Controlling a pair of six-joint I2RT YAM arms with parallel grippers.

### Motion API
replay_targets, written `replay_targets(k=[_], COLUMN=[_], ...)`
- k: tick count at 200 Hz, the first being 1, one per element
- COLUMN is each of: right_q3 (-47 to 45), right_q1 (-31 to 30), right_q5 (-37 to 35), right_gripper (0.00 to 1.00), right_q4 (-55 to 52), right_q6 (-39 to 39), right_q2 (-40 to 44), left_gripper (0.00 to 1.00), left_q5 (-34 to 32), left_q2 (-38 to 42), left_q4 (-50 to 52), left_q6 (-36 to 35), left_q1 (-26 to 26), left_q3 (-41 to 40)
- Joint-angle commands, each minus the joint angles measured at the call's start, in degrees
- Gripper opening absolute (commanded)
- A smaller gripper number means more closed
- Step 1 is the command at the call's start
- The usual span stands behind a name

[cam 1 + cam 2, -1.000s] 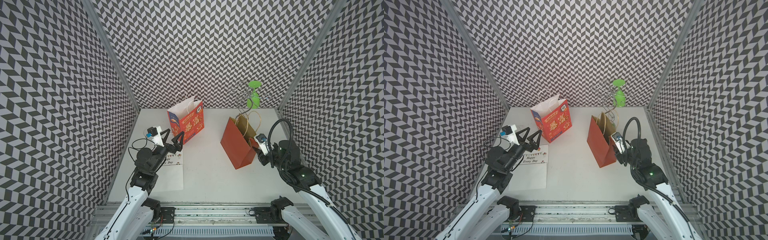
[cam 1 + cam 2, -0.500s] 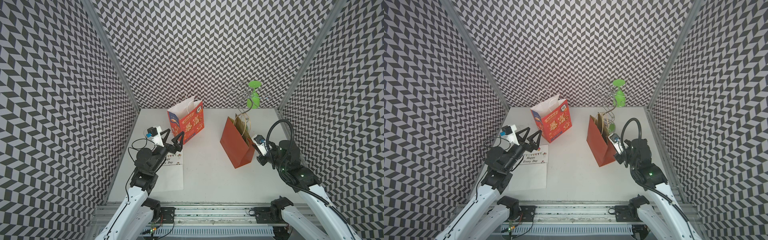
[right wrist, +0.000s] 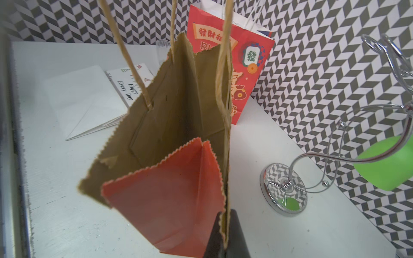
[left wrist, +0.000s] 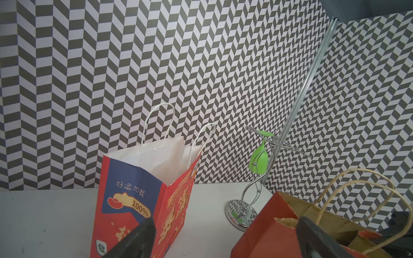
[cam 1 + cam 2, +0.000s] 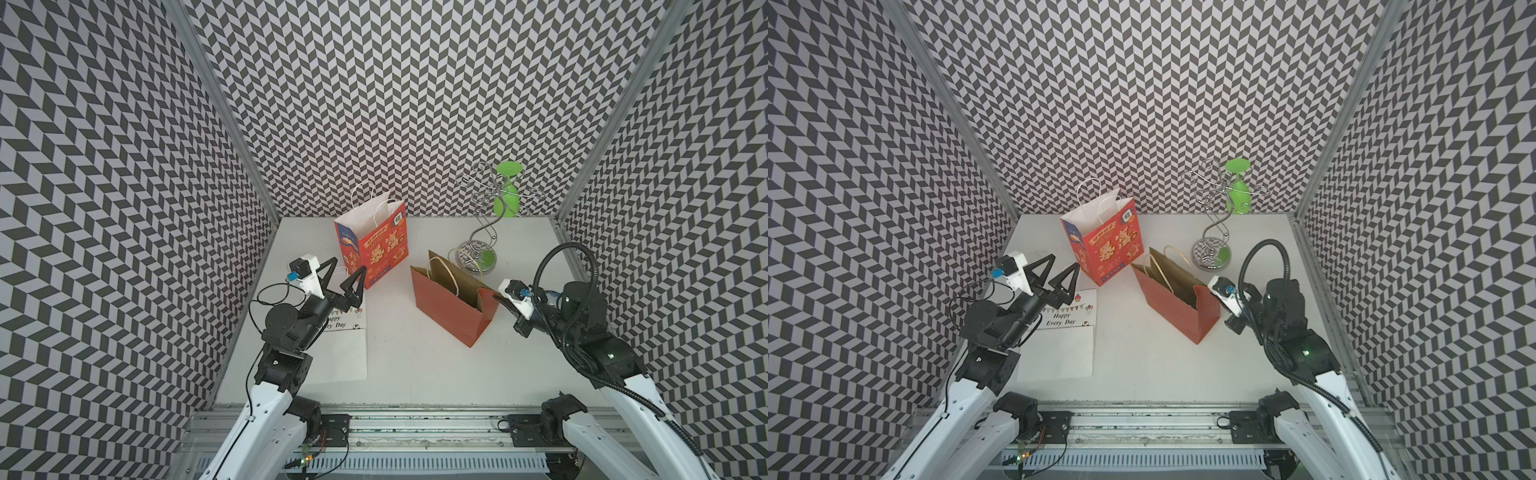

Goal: Put away the paper bag
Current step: Adjust the paper bag at the center of the board.

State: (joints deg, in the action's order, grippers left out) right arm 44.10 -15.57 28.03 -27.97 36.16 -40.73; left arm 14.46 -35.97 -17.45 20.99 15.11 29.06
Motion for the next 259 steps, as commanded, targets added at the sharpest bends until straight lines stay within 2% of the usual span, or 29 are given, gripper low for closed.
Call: replay_targets(k=[1, 30, 69, 89, 138, 150, 165, 184, 199, 220, 246, 259], right_q3=[3.1, 4.44, 5.47, 5.96, 8.1, 8.11, 7.64, 6.24, 6.0, 5.71, 5.58, 5.07], right_q1=[0.05, -0.08, -0.07, -0.07, 0.0, 0.0, -0.02, 0.02, -0.03, 0.0, 0.02, 0.02], right_q5=[8.27, 13.22, 13.96, 14.76, 13.97, 13.27, 11.52, 6.9, 3.33, -3.84, -13.5, -14.4], right_gripper=[0.0, 0.0, 0.0, 0.0, 0.0, 0.09, 0.37, 0.56, 0.78, 0.83, 0.84, 0.83], right_q4=[0.41, 1.08, 7.19, 10.85, 13.69, 14.42, 16.6, 19.81, 20.44, 20.21, 13.37, 8.05], right_q6=[4.89, 8.01, 8.3, 8.86, 11.39, 10.83, 7.92, 2.71, -1.81, -6.61, -5.4, -2.61], right_q2=[-2.75, -5.94, -11.61, -15.03, -21.24, -21.58, -20.57, -17.39, -14.0, -9.24, -2.55, 0.81], left_gripper=[1.0, 1.0, 0.99, 0.98, 1.0, 1.0, 1.0, 1.0, 1.0, 1.0, 1.0, 0.99], left_q5=[0.97, 4.46, 10.85, 15.71, 22.96, 22.71, 19.87, 17.1, 16.74, 19.91, 27.17, 30.57], left_q2=[1.43, 2.26, 2.13, 2.34, 1.71, 0.74, -0.76, -2.93, -4.84, -7.57, -10.51, -11.84], left_q4=[3.35, 5.75, 8.96, 12.3, 21.45, 22.11, 21.76, 21.6, 21.97, 22.54, 25.03, 26.22], left_q6=[-3.28, -8.35, -16.27, -22.55, -34.38, -36.3, -38.72, -40.67, -41.83, -43.32, -46.05, -47.57], left_q1=[-0.08, -0.09, -0.08, -0.09, -0.08, -0.08, -0.08, -0.08, -0.08, -0.08, -0.08, -0.08], left_q3=[0.19, 0.04, 1.56, 2.64, 4.29, 4.0, 3.86, 5.23, 6.72, 7.98, 9.57, 10.12])
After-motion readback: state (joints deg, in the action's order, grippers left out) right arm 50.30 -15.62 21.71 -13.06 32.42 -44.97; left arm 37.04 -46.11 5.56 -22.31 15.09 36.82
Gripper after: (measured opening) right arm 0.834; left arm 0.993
